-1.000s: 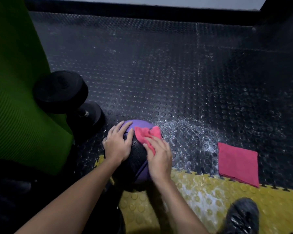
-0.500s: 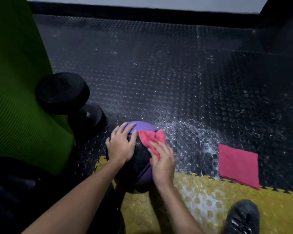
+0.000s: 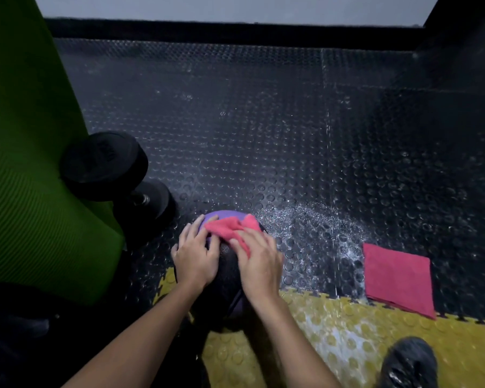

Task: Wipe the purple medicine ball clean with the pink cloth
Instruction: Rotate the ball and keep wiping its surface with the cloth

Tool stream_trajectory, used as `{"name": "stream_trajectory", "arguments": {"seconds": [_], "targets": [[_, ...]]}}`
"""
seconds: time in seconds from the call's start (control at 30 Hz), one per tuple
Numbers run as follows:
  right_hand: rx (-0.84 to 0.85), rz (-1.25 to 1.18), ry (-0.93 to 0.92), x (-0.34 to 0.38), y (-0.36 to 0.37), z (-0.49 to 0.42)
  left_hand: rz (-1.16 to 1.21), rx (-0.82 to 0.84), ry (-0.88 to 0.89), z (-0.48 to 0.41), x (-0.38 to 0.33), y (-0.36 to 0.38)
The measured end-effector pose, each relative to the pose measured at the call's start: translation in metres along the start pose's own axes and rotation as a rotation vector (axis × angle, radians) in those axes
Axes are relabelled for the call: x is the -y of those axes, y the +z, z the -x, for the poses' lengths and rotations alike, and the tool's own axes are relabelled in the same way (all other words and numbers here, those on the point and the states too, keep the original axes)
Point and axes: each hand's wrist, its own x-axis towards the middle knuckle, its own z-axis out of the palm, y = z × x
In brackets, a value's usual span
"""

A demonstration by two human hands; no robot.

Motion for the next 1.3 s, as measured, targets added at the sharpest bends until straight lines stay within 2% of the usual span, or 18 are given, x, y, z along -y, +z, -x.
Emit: {"name": "stream_trajectory", "arguments": {"seconds": [0.07, 0.13, 0.2, 0.27, 0.33, 0.43, 0.5, 0.63, 0.67, 0.73, 0.8, 0.87, 0.93, 1.03, 1.13, 1.2, 1.23, 1.3], "targets": [[0.066, -0.076, 0.194, -0.021, 0.000, -0.019, -0.010, 0.002, -0.012, -0.001, -0.008, 0.001], [0.154, -0.216, 0.513, -0.039, -0.004, -0.041, -0.033, 0.019, 0.005, 0.000, -0.013, 0.003], [0.198, -0.246, 0.657, -0.040, -0.012, -0.051, -0.060, 0.029, 0.020, -0.001, -0.016, 0.005], [0.211, -0.149, 0.567, -0.028, -0.017, -0.043, -0.078, 0.033, 0.024, -0.001, -0.018, 0.007], [0.187, -0.035, 0.386, -0.009, -0.022, -0.018, -0.088, 0.033, 0.032, 0.002, -0.019, 0.006], [0.086, -0.070, 0.196, -0.001, -0.023, 0.012, -0.077, 0.025, 0.047, 0.009, -0.016, 0.004], [0.073, -0.119, 0.244, -0.018, -0.018, 0.004, -0.089, 0.006, 0.056, 0.013, -0.014, 0.006], [0.147, -0.275, 0.632, -0.052, -0.016, -0.030, -0.135, 0.005, 0.053, 0.015, -0.024, 0.010], [0.139, -0.284, 0.681, -0.053, -0.018, -0.032, -0.143, 0.005, 0.052, 0.014, -0.027, 0.011], [0.101, -0.195, 0.629, -0.044, -0.024, -0.019, -0.162, 0.013, 0.065, 0.015, -0.033, 0.013], [0.079, -0.078, 0.443, -0.021, -0.028, 0.006, -0.167, 0.041, 0.053, 0.014, -0.039, 0.015], [0.083, -0.073, 0.319, -0.012, -0.028, 0.024, -0.144, 0.065, 0.033, 0.012, -0.044, 0.017], [0.079, -0.109, 0.275, -0.029, -0.028, 0.025, -0.039, 0.043, 0.014, 0.008, -0.051, 0.014], [0.081, -0.289, 0.358, -0.058, -0.042, 0.003, 0.277, 0.041, -0.062, -0.013, -0.049, 0.000], [0.131, -0.365, 0.619, -0.076, -0.051, -0.028, 0.296, 0.112, -0.048, -0.019, -0.038, 0.007], [0.100, -0.256, 0.719, -0.074, -0.052, -0.039, 0.255, 0.151, -0.026, -0.007, -0.044, 0.023], [0.072, -0.153, 0.708, -0.068, -0.053, -0.039, 0.213, 0.123, -0.027, -0.001, -0.049, 0.030], [0.064, 0.085, 0.523, -0.046, -0.052, -0.027, 0.150, 0.058, -0.047, 0.002, -0.060, 0.037]]}}
